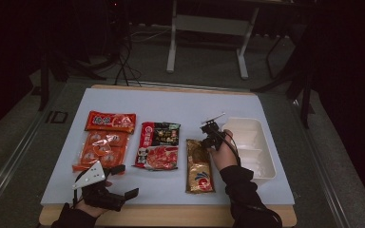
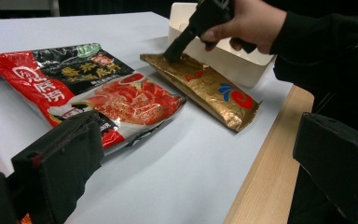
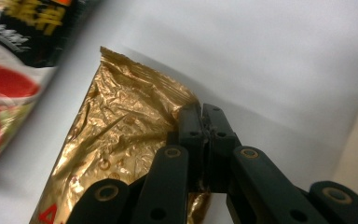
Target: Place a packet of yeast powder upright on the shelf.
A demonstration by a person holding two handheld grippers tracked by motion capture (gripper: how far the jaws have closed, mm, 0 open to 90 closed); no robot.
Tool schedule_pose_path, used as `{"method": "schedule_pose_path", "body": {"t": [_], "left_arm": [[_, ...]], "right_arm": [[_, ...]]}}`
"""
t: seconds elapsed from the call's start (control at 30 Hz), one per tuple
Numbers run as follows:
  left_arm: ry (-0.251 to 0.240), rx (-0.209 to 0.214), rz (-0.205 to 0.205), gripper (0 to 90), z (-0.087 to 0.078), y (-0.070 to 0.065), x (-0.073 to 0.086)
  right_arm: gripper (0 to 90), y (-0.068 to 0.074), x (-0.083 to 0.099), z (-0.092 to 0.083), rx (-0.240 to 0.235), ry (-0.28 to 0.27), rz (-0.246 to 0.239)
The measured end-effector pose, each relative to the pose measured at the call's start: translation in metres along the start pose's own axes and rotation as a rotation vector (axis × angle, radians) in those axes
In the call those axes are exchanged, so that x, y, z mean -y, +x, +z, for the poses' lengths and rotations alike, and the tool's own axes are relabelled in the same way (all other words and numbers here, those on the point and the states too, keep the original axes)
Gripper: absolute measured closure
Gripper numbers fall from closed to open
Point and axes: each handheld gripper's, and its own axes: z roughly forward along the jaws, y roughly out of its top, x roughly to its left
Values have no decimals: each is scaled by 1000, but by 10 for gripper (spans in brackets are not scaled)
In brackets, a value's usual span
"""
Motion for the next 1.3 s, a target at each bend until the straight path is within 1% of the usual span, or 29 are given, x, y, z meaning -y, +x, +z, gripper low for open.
{"method": "schedule_pose_path", "body": {"t": [0.07,0.13,0.17,0.2,0.27,0.37,0.57,0.67,0.7,0.73,0.83,0.93,0.97,1.13,1.3], "left_arm": [[-7,17,2,20,-1,0,0],[-24,14,-1,20,-2,0,0],[-31,15,1,20,-3,1,0],[-41,14,-2,20,-4,1,0],[-43,11,-14,20,-4,2,0],[-52,7,-24,20,-3,3,0],[-75,-9,-5,20,-2,2,2],[-72,-15,0,20,-1,2,3],[-73,-15,-3,20,-1,3,3],[-78,-15,-12,20,0,3,3],[-92,-23,-15,20,0,4,3],[-81,-21,-10,20,1,4,3],[-80,-21,-10,20,1,4,4],[-82,-22,6,20,1,3,4],[-81,-30,8,20,1,3,5]], "right_arm": [[883,3,-1,-7,-7,-23,-27],[884,6,-2,-15,-20,-47,-40],[885,7,-2,-20,-21,-66,-49],[885,9,-1,-22,-20,-73,-59],[886,11,0,-30,-31,-94,-67],[886,15,2,-42,-50,-130,-93],[887,20,4,-67,-108,-202,-131],[887,24,6,-79,-141,-230,-162],[887,25,7,-82,-167,-240,-180],[888,26,8,-85,-183,-247,-188],[887,34,10,-97,-198,-269,-229],[888,40,11,-109,-215,-294,-251],[888,42,11,-115,-228,-303,-263],[889,44,10,-137,-264,-366,-278],[889,40,3,-155,-263,-422,-283]]}}
